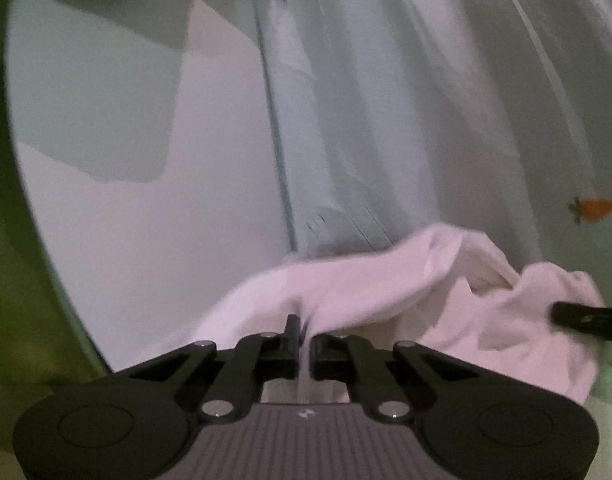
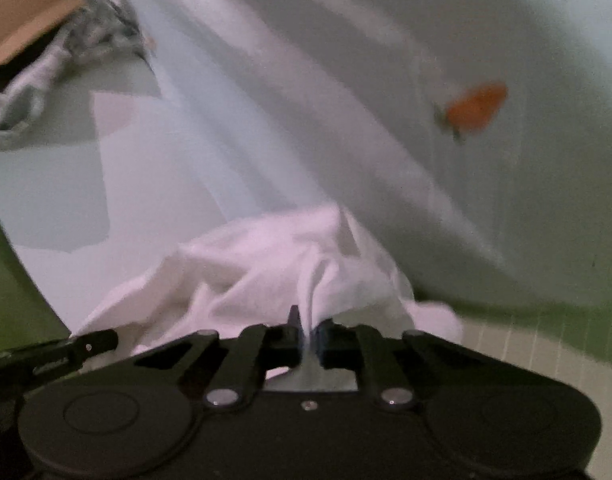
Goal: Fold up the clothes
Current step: 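Grasp the white shirt on the pile with both grippers, then lift the white shirt up off the pile with both grippers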
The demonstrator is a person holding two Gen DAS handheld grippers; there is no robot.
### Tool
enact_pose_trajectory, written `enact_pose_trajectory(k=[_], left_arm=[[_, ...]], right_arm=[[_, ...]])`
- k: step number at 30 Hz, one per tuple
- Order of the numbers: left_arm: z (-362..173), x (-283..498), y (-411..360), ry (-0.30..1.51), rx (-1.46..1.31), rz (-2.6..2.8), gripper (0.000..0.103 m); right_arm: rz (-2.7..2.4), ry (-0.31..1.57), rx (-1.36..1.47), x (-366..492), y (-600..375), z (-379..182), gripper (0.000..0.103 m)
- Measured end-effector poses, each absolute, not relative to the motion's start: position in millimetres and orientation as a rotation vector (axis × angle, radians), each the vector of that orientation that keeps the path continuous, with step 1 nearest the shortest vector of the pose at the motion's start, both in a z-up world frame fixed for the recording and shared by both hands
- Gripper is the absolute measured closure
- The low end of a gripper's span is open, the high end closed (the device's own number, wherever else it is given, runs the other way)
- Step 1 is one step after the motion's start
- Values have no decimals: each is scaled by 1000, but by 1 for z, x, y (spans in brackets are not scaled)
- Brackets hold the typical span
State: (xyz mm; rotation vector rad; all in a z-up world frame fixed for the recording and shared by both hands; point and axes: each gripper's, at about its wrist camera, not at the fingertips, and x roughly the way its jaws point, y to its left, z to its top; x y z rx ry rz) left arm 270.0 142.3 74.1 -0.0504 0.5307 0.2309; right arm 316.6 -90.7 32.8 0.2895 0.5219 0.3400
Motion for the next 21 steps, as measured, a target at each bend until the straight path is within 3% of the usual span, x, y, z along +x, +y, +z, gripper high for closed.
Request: enact_pose_trajectory(k=[9,15,21], left_arm=[[161,201,108,259,-30,217,100],[232,141,42,33,8,89,100],[274,85,-39,-79,-41,-71,100]], right_arm=[[310,156,219,233,-121,122,97],[215,-23,278,165,-182,169,97],[70,-187,293,89,-281,218,98]])
